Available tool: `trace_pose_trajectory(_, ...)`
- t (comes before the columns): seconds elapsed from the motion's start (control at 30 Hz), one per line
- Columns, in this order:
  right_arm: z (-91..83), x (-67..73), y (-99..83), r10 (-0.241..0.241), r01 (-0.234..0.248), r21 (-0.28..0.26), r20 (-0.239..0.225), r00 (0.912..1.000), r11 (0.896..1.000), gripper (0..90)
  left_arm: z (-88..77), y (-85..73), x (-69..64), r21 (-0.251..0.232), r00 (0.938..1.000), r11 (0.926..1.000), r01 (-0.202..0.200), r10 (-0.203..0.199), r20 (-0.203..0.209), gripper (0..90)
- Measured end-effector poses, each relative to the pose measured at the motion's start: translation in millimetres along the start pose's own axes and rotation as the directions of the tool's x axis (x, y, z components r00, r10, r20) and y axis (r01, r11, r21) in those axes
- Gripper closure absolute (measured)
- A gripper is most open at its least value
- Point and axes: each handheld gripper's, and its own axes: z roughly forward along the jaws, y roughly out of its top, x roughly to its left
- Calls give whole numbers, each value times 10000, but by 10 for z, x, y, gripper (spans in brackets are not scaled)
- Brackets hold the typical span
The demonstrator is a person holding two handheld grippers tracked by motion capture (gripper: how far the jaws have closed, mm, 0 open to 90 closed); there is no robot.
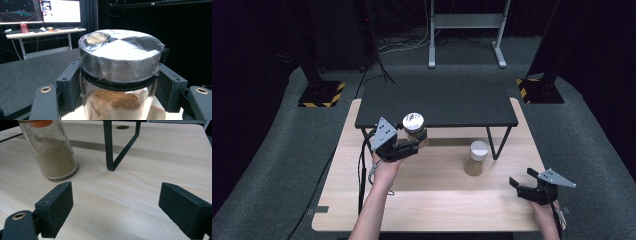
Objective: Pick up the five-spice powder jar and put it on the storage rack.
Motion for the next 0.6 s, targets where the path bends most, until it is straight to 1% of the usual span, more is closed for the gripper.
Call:
trace_pose_trajectory(0.03, 0, 2, 1, 19, -19, 6, -3, 10000, 10000, 108, 13, 19, 14, -42, 10000, 10000, 85, -85, 23, 309)
trace_pose_trajectory(0.17, 1, -2, 0, 5, -5, 1, -4, 10000, 10000, 108, 47, 81, 40, -141, 9998, 9997, 180, -180, 4, 309)
trace_pose_trajectory(0.23, 2, -1, 2, -5, 5, 12, -6, 10000, 10000, 108, 69, 109, 66, -243, 9994, 9991, 334, -334, 18, 309)
trace_pose_trajectory(0.27, 2, -1, 2, -5, 5, 12, -6, 10000, 10000, 108, 69, 109, 66, -243, 9994, 9991, 334, -334, 18, 309)
trace_pose_trajectory(0.33, 3, 5, 6, -24, 24, 34, 8, 10000, 10000, 108, 97, 141, 94, -267, 9989, 9985, 469, -468, 53, 309)
trace_pose_trajectory(0.43, 6, 13, 11, -50, 50, 59, 20, 10000, 10000, 108, 166, 202, 116, -199, 9988, 9986, 483, -484, -9, 309)
trace_pose_trajectory(0.6, 6, 11, 13, -58, 58, 72, 5, 10000, 10000, 108, 309, 337, 138, 45, 9991, 9994, 350, -348, -226, 309)
